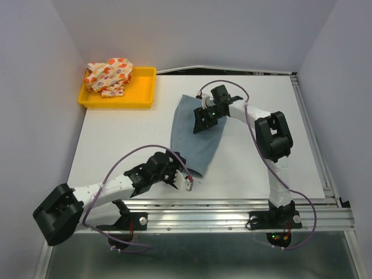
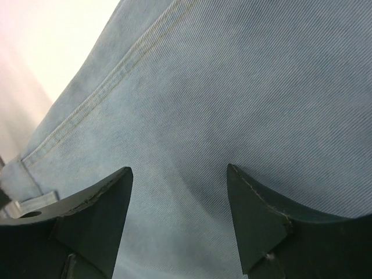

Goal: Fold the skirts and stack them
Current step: Fold the skirt

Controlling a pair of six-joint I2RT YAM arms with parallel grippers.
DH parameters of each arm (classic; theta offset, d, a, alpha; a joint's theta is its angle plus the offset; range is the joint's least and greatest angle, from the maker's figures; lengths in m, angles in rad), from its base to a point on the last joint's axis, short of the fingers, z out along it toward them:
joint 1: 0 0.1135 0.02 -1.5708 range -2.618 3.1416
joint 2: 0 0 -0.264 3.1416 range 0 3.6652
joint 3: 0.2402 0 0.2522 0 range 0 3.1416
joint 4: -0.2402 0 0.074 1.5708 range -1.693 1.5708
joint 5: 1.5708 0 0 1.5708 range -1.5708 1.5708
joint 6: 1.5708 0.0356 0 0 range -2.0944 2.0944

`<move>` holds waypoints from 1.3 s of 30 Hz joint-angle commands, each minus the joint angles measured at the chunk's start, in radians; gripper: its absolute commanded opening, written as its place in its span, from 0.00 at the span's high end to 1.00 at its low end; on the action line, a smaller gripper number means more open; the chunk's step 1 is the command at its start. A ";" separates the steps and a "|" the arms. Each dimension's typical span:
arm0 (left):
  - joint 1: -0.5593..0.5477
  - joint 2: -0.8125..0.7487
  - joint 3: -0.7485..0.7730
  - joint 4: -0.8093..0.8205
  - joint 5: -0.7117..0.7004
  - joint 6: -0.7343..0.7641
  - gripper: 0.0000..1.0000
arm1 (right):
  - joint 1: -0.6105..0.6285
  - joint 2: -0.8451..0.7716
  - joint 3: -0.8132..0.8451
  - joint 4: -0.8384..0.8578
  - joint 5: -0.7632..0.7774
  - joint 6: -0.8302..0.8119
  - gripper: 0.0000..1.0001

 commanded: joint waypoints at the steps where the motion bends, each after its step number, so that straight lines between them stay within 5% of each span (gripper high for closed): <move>1: 0.051 -0.129 -0.057 -0.154 0.034 0.047 0.11 | 0.009 -0.100 -0.042 -0.044 -0.038 0.043 0.29; 9: 0.146 0.051 -0.063 0.011 0.039 0.111 0.11 | 0.095 -0.071 -0.113 -0.071 -0.136 0.026 0.35; 12: 0.145 0.127 -0.048 0.088 0.055 0.109 0.02 | 0.104 -0.012 -0.123 -0.060 -0.139 0.032 0.38; 16: 0.113 0.141 -0.060 0.145 0.092 0.106 0.01 | 0.104 0.064 -0.113 -0.053 -0.106 0.034 0.41; 36: -0.050 0.237 0.006 0.194 0.118 -0.001 0.02 | 0.104 0.135 -0.128 -0.016 -0.109 0.114 0.43; 39: -0.071 0.219 0.033 0.097 0.144 -0.009 0.02 | 0.104 0.143 -0.127 -0.017 -0.096 0.123 0.44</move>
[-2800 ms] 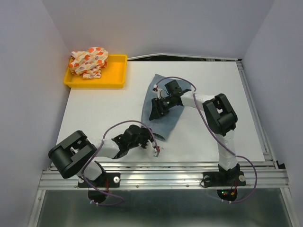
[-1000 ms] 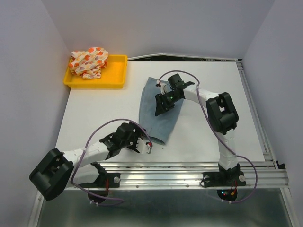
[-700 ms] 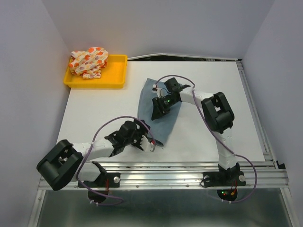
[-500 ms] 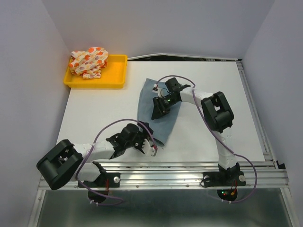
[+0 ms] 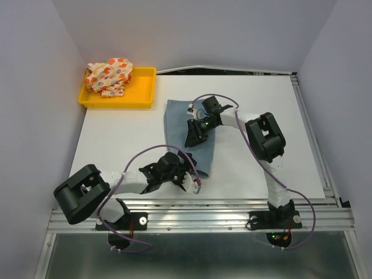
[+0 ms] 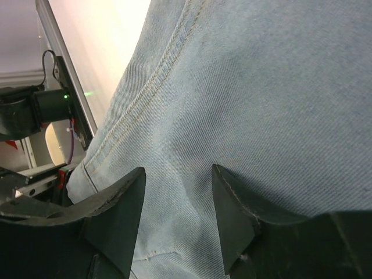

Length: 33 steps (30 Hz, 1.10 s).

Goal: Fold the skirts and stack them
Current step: Fold the skirt

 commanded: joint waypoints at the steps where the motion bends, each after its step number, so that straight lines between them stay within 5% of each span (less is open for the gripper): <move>1: -0.043 -0.007 0.046 -0.166 0.069 -0.072 0.01 | 0.020 0.098 -0.046 -0.019 0.151 -0.014 0.45; 11: -0.169 -0.012 0.092 -0.254 -0.012 -0.242 0.01 | 0.020 0.108 -0.056 -0.019 0.165 0.017 0.48; 22: -0.191 0.171 0.121 -0.134 -0.253 -0.313 0.02 | 0.020 0.101 -0.079 -0.021 0.166 0.008 0.48; 33: -0.238 0.132 0.023 -0.081 -0.444 -0.343 0.13 | 0.020 0.113 -0.088 -0.030 0.176 -0.020 0.49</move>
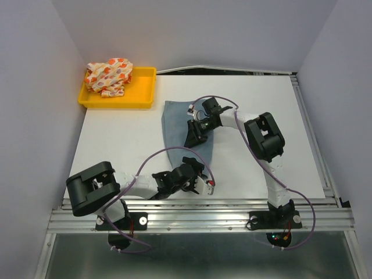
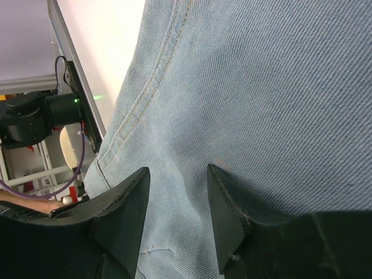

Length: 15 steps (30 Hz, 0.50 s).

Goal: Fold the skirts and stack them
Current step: Fold the skirt

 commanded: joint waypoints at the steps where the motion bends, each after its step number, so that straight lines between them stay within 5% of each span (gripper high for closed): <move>1: -0.013 0.039 -0.052 -0.082 -0.126 -0.046 0.13 | 0.020 0.098 -0.074 -0.063 0.207 -0.076 0.49; 4: -0.015 0.085 -0.051 -0.065 -0.171 -0.066 0.16 | 0.020 0.098 -0.084 -0.063 0.213 -0.079 0.49; 8: -0.015 0.090 -0.048 -0.048 -0.169 -0.065 0.31 | 0.020 0.092 -0.094 -0.061 0.210 -0.077 0.49; 11: -0.015 0.032 -0.035 -0.100 -0.128 -0.060 0.64 | 0.020 0.058 -0.085 -0.067 0.205 -0.085 0.42; 15: -0.021 -0.025 0.001 -0.261 -0.047 -0.096 0.93 | 0.001 -0.002 0.000 -0.084 0.244 -0.094 0.21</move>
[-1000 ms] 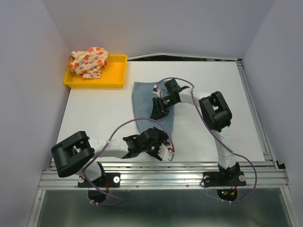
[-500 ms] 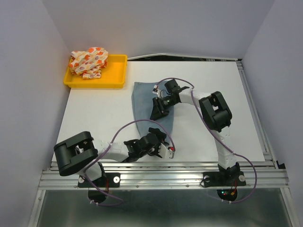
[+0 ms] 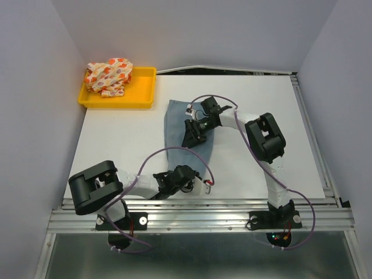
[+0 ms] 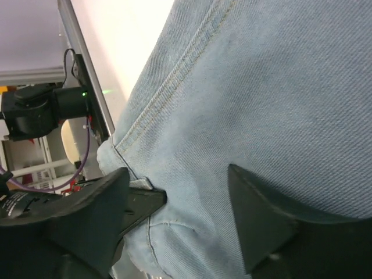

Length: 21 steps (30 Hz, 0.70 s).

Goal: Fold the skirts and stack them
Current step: Fold the skirt

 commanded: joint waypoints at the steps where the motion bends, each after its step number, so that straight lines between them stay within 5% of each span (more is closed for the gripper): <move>1: -0.010 -0.081 0.021 -0.240 0.084 -0.059 0.97 | -0.029 0.012 0.039 -0.089 0.279 -0.086 0.17; 4: -0.030 -0.135 0.051 -0.360 0.142 -0.092 1.00 | -0.082 -0.004 0.163 -0.087 0.325 -0.092 0.00; 8: -0.092 -0.160 0.132 -0.529 0.197 -0.175 1.00 | -0.135 0.070 0.375 -0.151 0.426 -0.169 0.00; 13: -0.094 -0.152 0.258 -0.746 0.288 -0.255 0.99 | -0.136 0.170 0.536 -0.184 0.547 -0.233 0.06; 21: -0.094 -0.134 0.499 -1.054 0.508 -0.319 0.98 | -0.136 0.231 0.475 -0.148 0.496 -0.319 0.28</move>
